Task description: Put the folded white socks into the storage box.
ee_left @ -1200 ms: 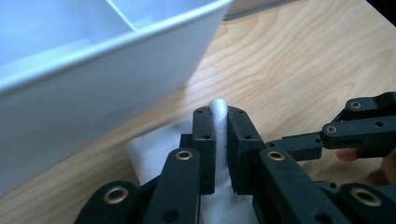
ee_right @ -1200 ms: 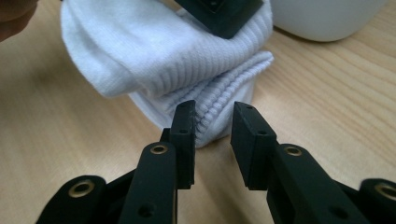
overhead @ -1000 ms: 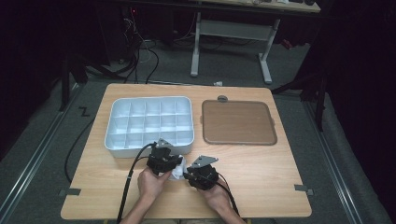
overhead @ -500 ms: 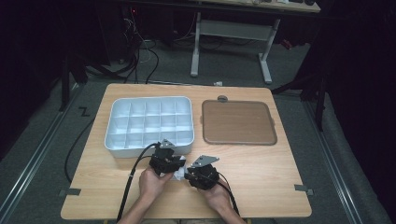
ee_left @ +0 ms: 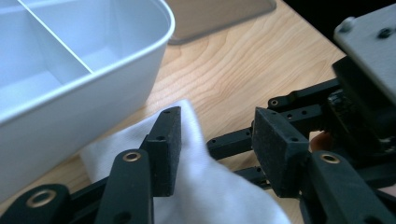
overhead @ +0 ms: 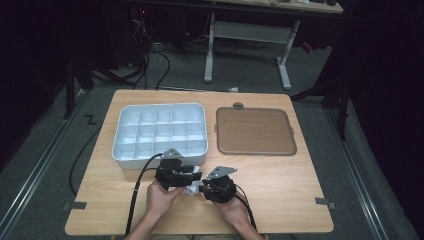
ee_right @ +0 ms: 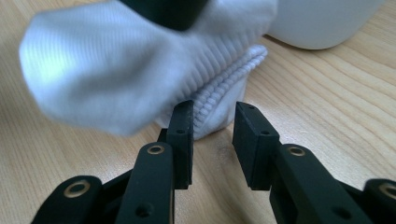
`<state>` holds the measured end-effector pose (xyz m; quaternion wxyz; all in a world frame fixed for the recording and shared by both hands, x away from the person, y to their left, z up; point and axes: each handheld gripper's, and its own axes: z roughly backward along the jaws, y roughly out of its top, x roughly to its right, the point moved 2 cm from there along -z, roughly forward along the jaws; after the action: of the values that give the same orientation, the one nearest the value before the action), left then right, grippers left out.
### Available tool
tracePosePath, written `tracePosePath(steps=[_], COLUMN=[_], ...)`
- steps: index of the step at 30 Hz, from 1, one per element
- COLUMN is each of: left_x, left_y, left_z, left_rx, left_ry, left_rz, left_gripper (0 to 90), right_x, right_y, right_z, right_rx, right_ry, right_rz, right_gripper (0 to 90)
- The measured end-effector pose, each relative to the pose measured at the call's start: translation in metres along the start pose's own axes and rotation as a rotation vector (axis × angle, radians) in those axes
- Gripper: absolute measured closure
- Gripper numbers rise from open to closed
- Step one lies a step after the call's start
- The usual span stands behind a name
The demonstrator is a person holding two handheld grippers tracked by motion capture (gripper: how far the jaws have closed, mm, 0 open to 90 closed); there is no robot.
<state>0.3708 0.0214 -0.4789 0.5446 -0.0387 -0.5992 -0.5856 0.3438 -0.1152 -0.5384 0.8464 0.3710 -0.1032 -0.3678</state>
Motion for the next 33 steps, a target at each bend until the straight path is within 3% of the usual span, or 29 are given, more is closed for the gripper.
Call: tracePosePath(steps=[4, 9, 15, 20, 23, 26, 33], left_x=[-0.002, -0.016, -0.031, -0.031, -0.028, -0.028, -0.027], left_y=[0.007, 0.013, 0.003, -0.009, -0.018, -0.028, -0.033], left_z=[0.011, 0.022, 0.027, 0.021, 0.013, 0.004, -0.002], left_rx=[0.038, 0.074, 0.066, 0.052, 0.036, 0.014, 0.013], left_ry=[0.001, 0.037, 0.076, 0.076, 0.085, 0.121, 0.153], left_rz=[-0.002, 0.007, -0.002, -0.004, -0.032, -0.078, -0.095], left_gripper=[56.8, 58.4, 59.1, 51.7, 49.2, 47.3, 46.9], right_x=[0.000, 0.001, 0.002, 0.002, 0.001, 0.001, 0.003], right_y=[-0.001, -0.002, -0.004, -0.005, -0.005, -0.006, -0.004], right_z=[0.004, 0.011, 0.012, 0.008, 0.006, 0.004, 0.023], right_rx=[0.007, 0.016, 0.008, -0.005, -0.008, -0.015, 0.016], right_ry=[-0.003, -0.002, -0.002, -0.006, -0.005, -0.006, -0.032], right_rz=[-0.005, -0.005, -0.007, 0.001, 0.001, 0.007, -0.006], right_gripper=[69.8, 71.9, 73.2, 73.4, 73.5, 73.4, 73.4])
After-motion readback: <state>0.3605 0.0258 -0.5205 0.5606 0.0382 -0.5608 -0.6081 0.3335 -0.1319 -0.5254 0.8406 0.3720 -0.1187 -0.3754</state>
